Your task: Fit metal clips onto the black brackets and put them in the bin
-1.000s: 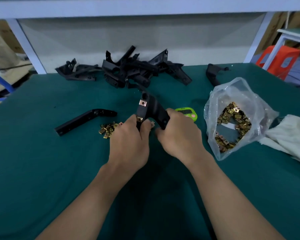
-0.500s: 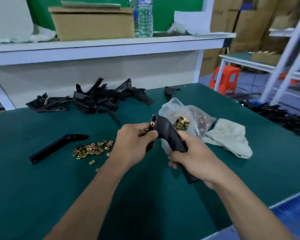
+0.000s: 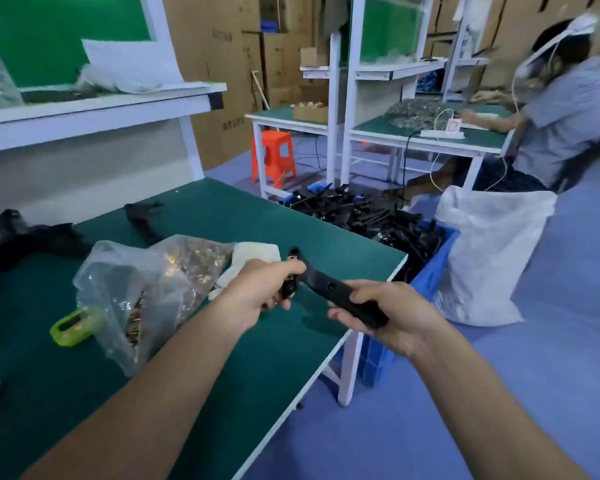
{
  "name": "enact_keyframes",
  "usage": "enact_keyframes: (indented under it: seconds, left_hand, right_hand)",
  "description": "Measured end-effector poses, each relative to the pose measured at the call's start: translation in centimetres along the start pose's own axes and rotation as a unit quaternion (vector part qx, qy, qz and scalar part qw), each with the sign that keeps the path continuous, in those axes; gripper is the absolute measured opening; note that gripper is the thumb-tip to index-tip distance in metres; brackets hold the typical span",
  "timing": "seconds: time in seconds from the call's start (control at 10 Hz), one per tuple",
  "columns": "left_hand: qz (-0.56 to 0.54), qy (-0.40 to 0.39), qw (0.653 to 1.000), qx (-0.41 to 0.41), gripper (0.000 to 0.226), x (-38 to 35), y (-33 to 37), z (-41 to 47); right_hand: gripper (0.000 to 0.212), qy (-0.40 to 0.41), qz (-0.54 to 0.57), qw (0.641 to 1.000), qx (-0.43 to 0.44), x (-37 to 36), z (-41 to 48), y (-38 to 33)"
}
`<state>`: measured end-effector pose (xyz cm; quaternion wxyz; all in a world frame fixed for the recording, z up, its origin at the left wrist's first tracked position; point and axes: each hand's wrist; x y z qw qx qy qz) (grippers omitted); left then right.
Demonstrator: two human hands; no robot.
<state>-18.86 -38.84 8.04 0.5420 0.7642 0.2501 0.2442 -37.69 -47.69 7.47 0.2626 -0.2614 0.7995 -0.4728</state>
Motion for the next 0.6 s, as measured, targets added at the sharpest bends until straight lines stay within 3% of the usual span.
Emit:
enact_keyframes:
  seconds: [0.1,0.2,0.3,0.4,0.5,0.6]
  left_hand:
    - [-0.142,-0.065,0.986,0.066,0.029,-3.5,3.0,2.7]
    - [-0.301,-0.148,0.937,0.102,0.062,-5.8,6.5,5.1]
    - [-0.183,-0.117,0.971,0.096,0.071,-7.3,6.4,5.9]
    - [-0.017,-0.102,0.995,-0.011,0.035,-6.8,4.0,5.8]
    - [0.047,-0.041,0.991,-0.122,0.013,-3.9,2.4,5.6]
    - [0.090,0.046,0.977,-0.188,0.025,-1.4,2.2,4.8]
  right_hand:
    - [0.028,0.035,0.022,0.999,-0.010,2.7,2.2,-3.8]
    - [0.029,0.087,0.117,0.989,0.035,3.9,7.0,-10.6]
    - [0.075,0.035,0.109,0.993,0.006,3.8,10.9,-13.3]
    - [0.075,-0.052,-0.018,0.998,-0.011,1.8,13.2,-10.3]
    - [0.048,-0.091,-0.069,0.992,0.054,-3.0,13.2,-7.3]
    - [0.033,-0.119,-0.021,0.985,0.124,-6.8,12.7,-6.3]
Point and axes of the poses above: each hand's wrist, its own z-axis towards the middle knuckle, its own x-axis out of the back of the hand, y = z × x, and after that the axes turned 13 degrees about -z, right-handed
